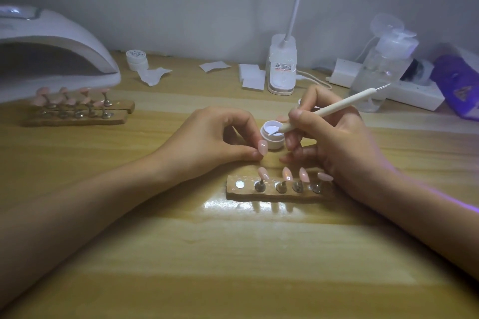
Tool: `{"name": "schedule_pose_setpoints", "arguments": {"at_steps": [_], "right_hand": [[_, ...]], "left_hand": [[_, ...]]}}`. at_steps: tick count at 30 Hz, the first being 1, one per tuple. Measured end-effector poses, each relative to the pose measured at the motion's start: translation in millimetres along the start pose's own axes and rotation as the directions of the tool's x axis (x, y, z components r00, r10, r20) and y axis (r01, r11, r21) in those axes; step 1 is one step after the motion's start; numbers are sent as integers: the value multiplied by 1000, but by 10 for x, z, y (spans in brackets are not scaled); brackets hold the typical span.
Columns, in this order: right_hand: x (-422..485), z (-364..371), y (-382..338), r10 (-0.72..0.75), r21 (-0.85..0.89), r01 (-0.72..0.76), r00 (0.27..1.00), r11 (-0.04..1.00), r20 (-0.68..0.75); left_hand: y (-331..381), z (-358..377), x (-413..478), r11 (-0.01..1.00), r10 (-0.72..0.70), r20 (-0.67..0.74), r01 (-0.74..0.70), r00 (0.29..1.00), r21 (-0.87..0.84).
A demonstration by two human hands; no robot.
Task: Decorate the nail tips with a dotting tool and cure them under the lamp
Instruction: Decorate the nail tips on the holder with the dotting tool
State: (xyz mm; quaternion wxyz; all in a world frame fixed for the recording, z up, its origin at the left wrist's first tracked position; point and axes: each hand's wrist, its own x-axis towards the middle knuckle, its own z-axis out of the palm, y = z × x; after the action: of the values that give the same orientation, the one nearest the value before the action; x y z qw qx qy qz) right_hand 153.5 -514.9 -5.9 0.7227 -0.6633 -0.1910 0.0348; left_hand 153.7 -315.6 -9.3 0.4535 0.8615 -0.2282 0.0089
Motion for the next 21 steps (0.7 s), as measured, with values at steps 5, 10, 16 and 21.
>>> {"name": "schedule_pose_setpoints", "arguments": {"at_steps": [5, 10, 16, 21], "right_hand": [[16, 13, 25, 8, -34, -7, 1000, 999, 28], [26, 5, 43, 6, -65, -3, 999, 998, 53], [26, 11, 40, 12, -95, -7, 999, 995, 49], [24, 10, 39, 19, -110, -14, 999, 994, 47]], "left_hand": [[-3, 1, -4, 1000, 10, 5, -9, 1000, -12], [-3, 3, -7, 1000, 17, -3, -17, 1000, -14], [-1, 5, -8, 1000, 20, -7, -21, 1000, -8], [-1, 8, -5, 1000, 26, -7, -26, 1000, -5]]}}
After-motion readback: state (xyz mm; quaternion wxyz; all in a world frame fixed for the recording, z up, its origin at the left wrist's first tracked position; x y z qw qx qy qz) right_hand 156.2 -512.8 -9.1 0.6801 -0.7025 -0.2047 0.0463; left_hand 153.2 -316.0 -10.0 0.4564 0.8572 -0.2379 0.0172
